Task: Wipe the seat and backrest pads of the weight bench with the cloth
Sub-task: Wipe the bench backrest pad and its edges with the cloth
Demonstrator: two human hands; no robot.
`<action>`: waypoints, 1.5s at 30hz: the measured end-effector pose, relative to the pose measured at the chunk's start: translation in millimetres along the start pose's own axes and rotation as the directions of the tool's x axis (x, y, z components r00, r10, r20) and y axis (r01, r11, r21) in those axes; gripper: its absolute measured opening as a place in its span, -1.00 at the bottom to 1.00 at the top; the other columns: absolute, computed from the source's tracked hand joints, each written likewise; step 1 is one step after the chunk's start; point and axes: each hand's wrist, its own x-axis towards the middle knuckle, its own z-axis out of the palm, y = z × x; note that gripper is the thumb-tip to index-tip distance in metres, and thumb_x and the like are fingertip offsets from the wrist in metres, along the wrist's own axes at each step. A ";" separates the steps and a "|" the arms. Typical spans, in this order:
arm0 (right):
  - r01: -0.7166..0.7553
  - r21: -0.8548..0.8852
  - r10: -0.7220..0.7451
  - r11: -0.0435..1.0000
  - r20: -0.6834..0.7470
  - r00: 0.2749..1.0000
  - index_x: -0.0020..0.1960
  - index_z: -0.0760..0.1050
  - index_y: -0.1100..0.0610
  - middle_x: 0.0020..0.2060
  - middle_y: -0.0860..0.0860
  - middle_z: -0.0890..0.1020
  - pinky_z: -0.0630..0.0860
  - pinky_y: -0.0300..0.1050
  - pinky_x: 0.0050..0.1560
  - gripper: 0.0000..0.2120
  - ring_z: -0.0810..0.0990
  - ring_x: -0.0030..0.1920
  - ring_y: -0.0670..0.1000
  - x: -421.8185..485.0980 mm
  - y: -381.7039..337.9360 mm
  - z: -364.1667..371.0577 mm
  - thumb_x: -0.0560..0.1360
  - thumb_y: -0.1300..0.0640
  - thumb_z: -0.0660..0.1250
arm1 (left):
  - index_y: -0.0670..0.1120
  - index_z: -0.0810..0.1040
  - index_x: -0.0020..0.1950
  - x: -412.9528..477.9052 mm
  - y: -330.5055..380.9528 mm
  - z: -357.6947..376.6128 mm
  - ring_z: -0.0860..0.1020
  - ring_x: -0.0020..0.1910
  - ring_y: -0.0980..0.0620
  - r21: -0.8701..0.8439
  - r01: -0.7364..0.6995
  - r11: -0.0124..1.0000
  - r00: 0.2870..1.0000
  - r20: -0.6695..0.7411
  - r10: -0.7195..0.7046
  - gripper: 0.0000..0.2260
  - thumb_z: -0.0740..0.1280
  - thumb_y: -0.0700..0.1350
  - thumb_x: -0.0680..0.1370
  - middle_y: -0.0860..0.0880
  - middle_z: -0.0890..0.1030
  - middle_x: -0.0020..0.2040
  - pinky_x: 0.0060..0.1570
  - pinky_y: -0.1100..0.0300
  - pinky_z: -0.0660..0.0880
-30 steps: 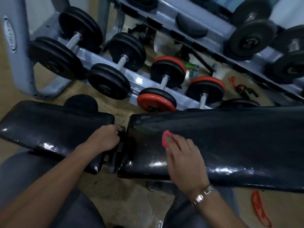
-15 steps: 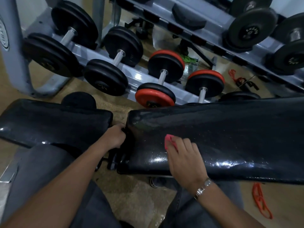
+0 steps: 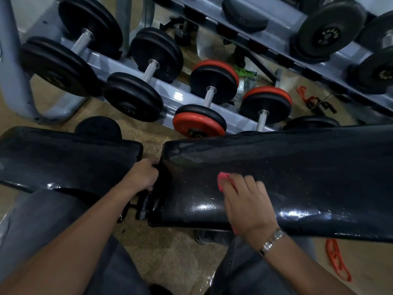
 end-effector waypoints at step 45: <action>-0.139 -0.018 0.140 0.990 0.208 0.968 0.21 0.52 0.04 0.08 0.03 0.56 0.37 0.06 0.10 -0.75 0.51 0.08 0.15 130.7 49.9 23.8 0.59 0.10 0.18 | -0.10 0.42 0.51 -22.4 20.5 -8.3 0.66 -0.15 -0.08 0.145 -0.159 0.976 0.985 -0.038 0.166 -0.50 0.11 -0.30 0.57 -0.20 0.65 0.11 0.08 -0.04 0.64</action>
